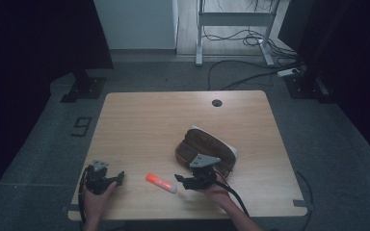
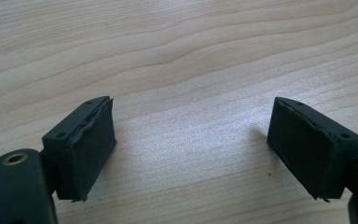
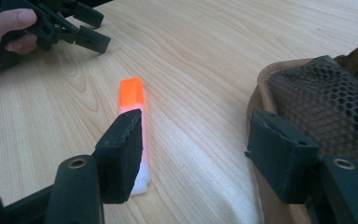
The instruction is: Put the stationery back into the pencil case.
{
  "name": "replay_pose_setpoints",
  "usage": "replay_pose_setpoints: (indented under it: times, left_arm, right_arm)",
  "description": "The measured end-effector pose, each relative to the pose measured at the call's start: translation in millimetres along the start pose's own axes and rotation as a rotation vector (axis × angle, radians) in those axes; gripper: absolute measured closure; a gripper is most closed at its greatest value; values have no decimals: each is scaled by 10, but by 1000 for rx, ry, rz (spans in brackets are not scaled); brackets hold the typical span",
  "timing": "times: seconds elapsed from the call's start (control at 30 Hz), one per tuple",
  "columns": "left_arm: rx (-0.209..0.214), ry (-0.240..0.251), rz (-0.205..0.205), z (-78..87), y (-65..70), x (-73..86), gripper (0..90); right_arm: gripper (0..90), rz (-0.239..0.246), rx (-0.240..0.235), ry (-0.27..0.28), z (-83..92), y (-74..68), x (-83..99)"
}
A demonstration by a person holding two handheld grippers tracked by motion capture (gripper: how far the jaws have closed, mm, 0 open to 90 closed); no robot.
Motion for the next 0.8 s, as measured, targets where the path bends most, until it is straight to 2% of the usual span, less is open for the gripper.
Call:
replay_pose_setpoints:
  times: [0.23,0.53,0.8]
  left_arm:
    - [0,0,0,0,0,0,148]
    - [0,-1,0,0,0,0,148]
    - [0,0,0,0,0,0,148]
  right_arm:
    - [365,1,-17,-11,-67,-91,12]
    - [388,35,-65,-40,-206,-313,50]
    - [401,54,-101,-92,-338,-457,140]
Point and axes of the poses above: each handheld gripper's, and its own axes: z roughly backward along the jaws, x roughly out of its underside, y roughly to its right, the point moved 10 cm from there along -z, roughly forward along the jaws, and after that the axes turned 11 degrees about z, right-handed, at the moved point
